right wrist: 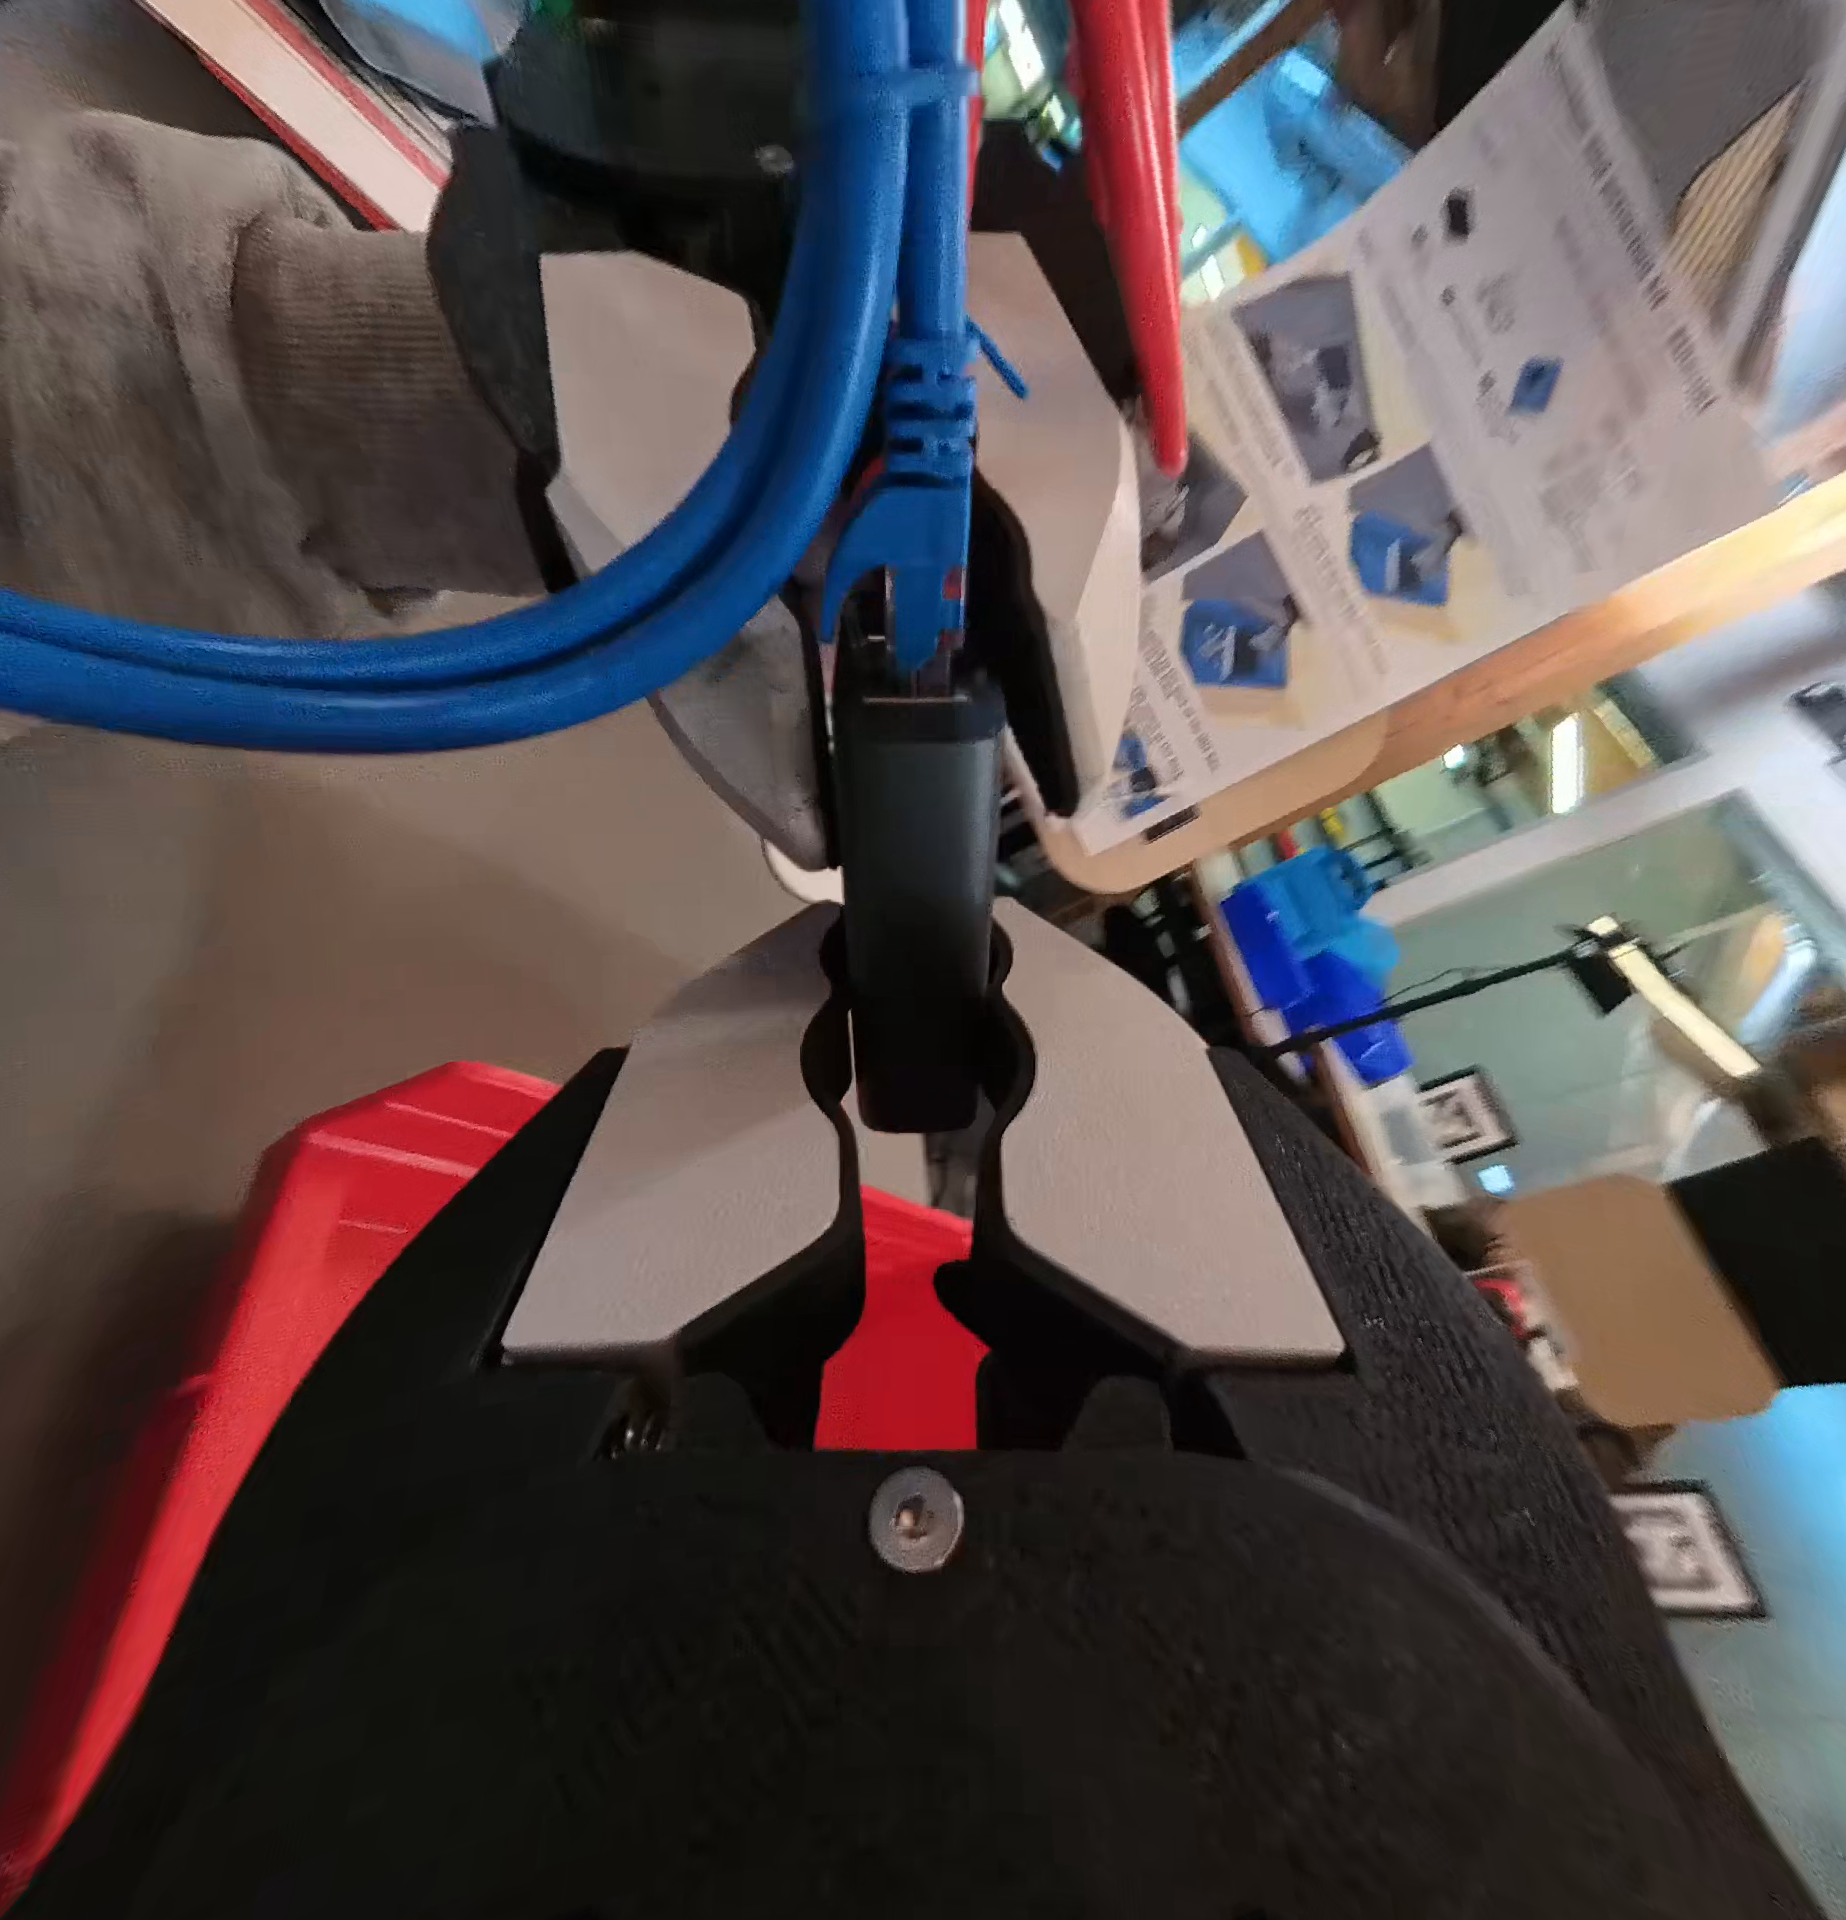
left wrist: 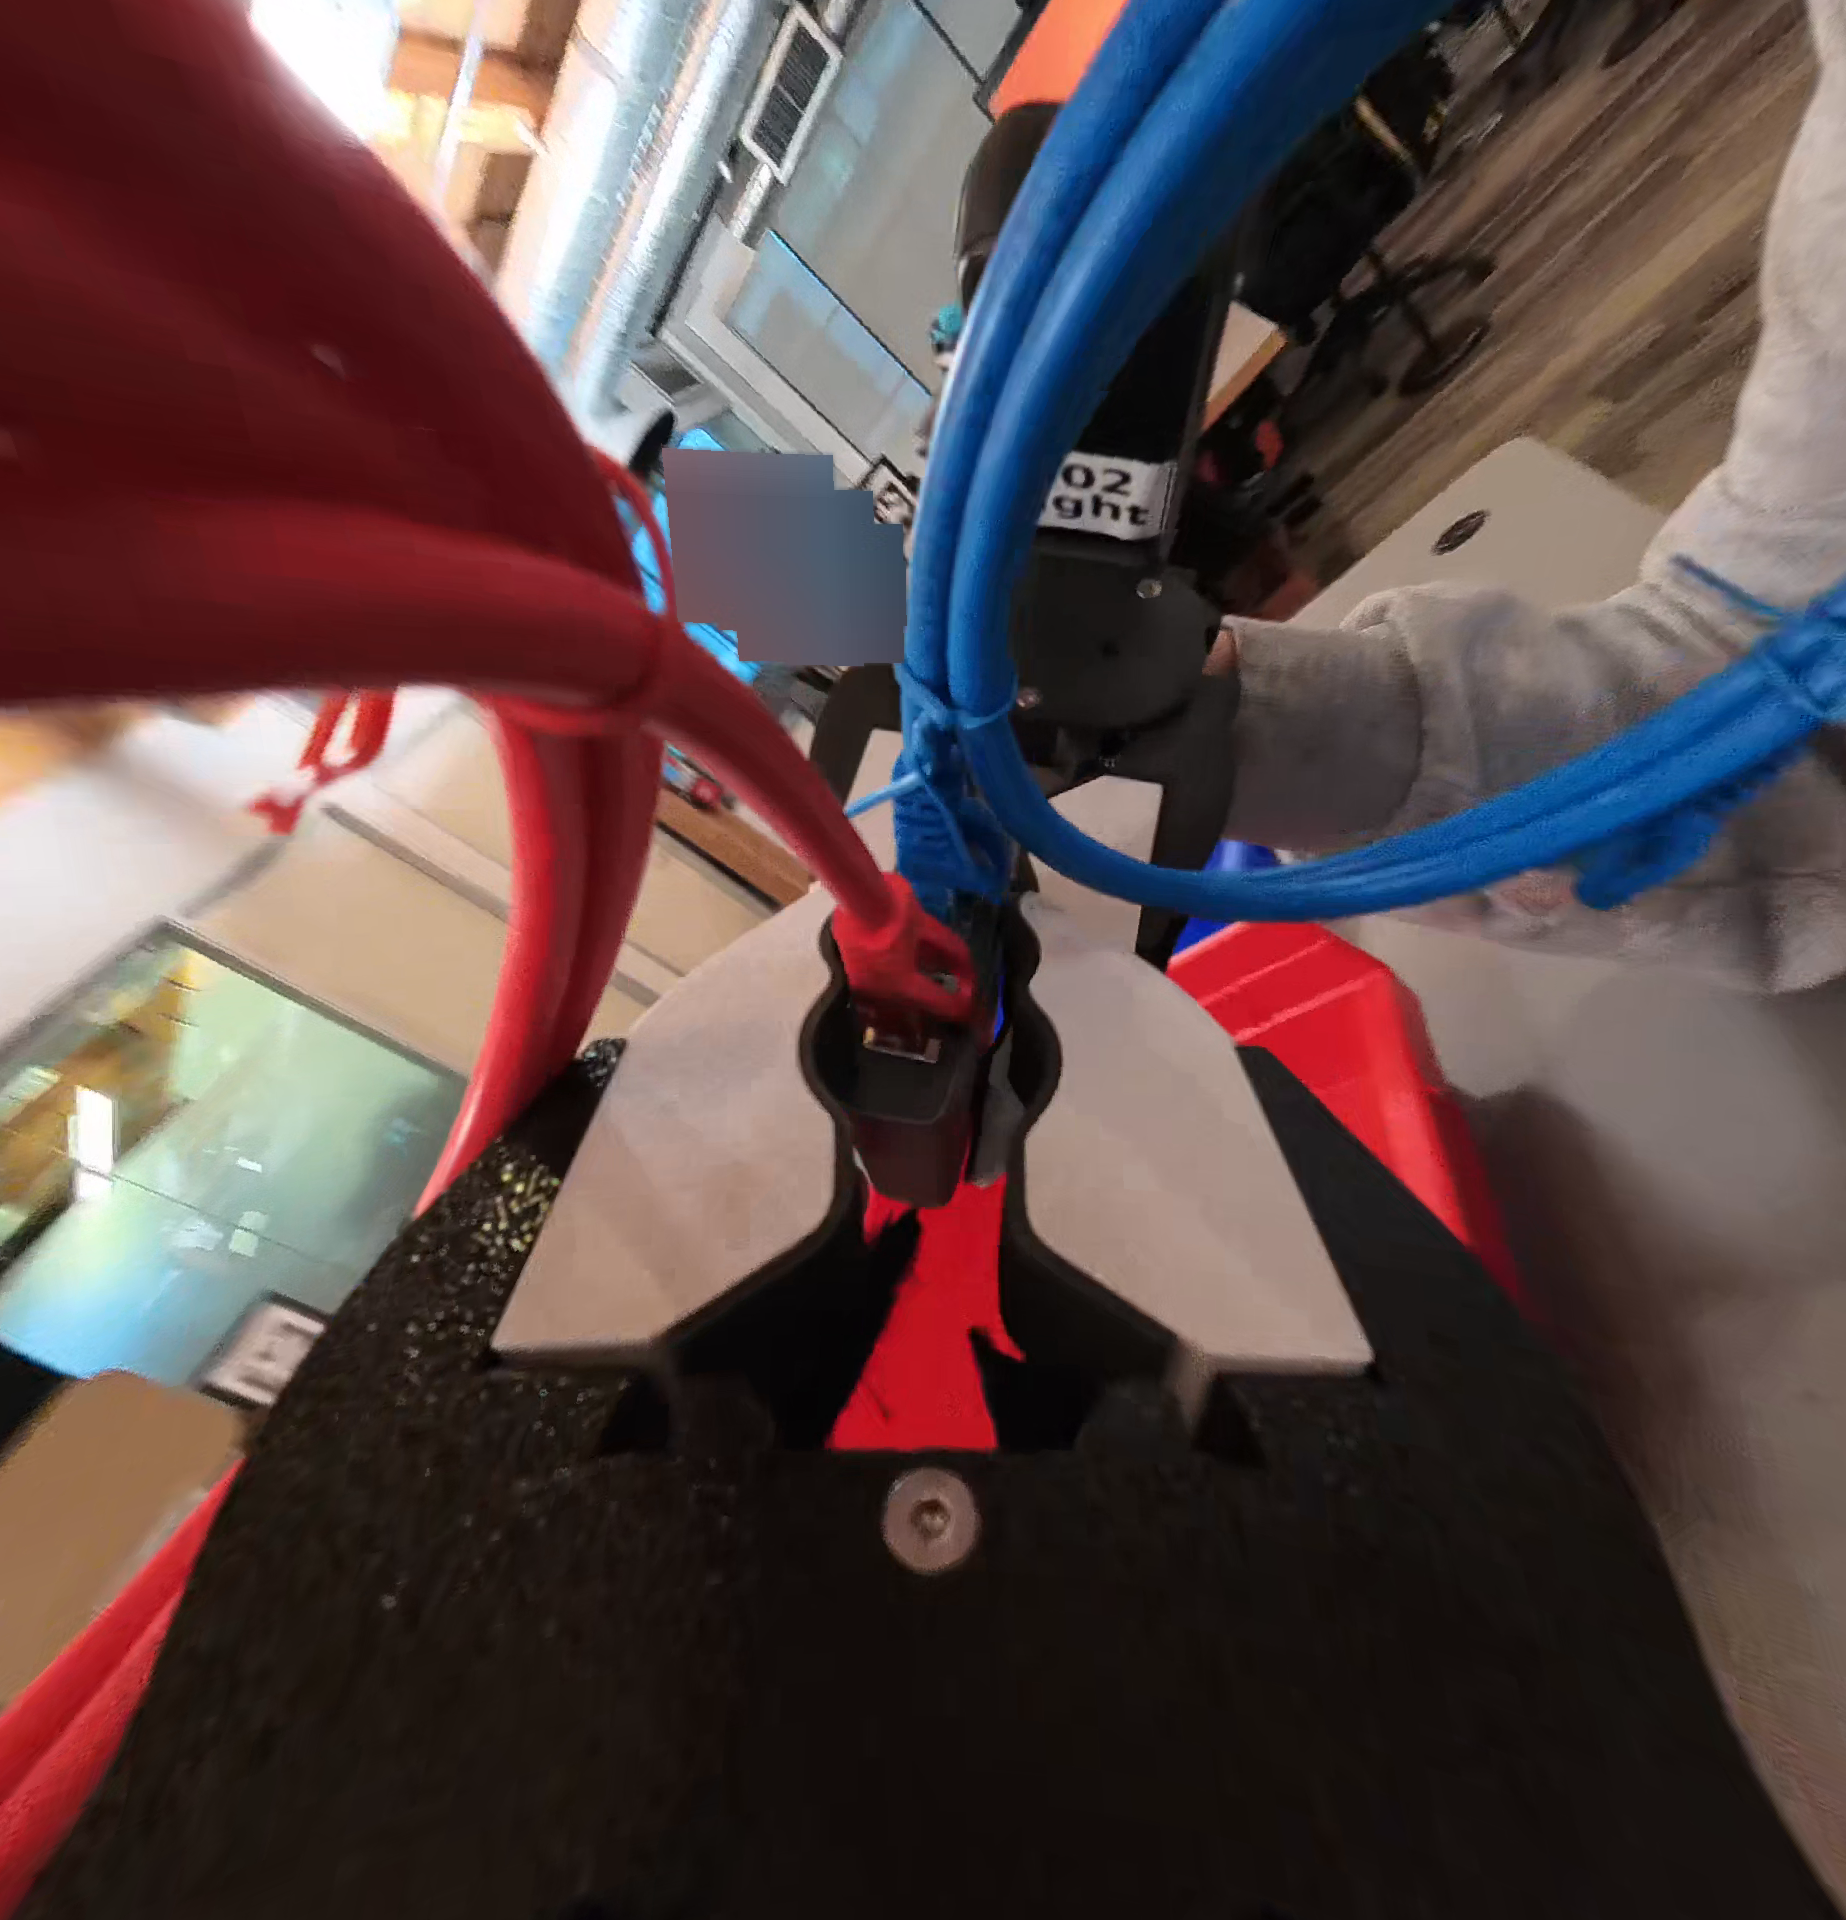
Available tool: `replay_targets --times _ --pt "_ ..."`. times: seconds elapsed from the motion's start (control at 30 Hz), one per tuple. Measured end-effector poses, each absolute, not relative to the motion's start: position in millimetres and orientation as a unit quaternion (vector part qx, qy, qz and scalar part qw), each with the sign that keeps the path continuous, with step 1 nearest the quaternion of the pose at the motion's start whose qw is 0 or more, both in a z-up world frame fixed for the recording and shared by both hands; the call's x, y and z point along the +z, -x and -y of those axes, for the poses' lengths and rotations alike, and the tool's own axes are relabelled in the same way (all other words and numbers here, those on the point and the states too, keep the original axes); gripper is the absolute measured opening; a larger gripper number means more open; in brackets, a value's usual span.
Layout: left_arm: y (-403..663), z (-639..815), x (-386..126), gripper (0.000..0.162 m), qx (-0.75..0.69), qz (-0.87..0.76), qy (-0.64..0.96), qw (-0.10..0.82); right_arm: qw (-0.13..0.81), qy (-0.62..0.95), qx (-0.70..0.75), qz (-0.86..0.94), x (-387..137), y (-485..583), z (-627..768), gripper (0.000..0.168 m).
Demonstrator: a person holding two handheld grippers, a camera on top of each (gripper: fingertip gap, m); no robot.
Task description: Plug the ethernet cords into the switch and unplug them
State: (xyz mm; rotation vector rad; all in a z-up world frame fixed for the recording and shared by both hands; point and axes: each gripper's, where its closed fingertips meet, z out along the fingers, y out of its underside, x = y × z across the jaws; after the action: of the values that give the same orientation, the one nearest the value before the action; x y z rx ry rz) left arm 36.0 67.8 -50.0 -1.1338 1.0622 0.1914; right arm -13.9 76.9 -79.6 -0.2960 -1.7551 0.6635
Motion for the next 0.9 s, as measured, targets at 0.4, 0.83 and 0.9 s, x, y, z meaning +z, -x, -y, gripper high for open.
replay_targets --times 0.4,0.83,0.9 --pt "-52.2 -48.3 -34.2 0.06 0.051 -0.484 0.446 0.751 0.607 0.039 0.388 0.692 -48.9 -15.4 -58.2 0.019" --pt "-57.7 -55.6 -47.5 0.024 0.03 -0.51 0.444 0.736 0.577 0.043 0.352 0.736 -69.5 -4.5 -50.0 0.019" --pt "-56.6 -55.6 -49.0 0.023 0.033 -0.52 0.439 0.732 0.575 0.047 0.348 0.739 -70.8 -3.1 -50.4 0.019"
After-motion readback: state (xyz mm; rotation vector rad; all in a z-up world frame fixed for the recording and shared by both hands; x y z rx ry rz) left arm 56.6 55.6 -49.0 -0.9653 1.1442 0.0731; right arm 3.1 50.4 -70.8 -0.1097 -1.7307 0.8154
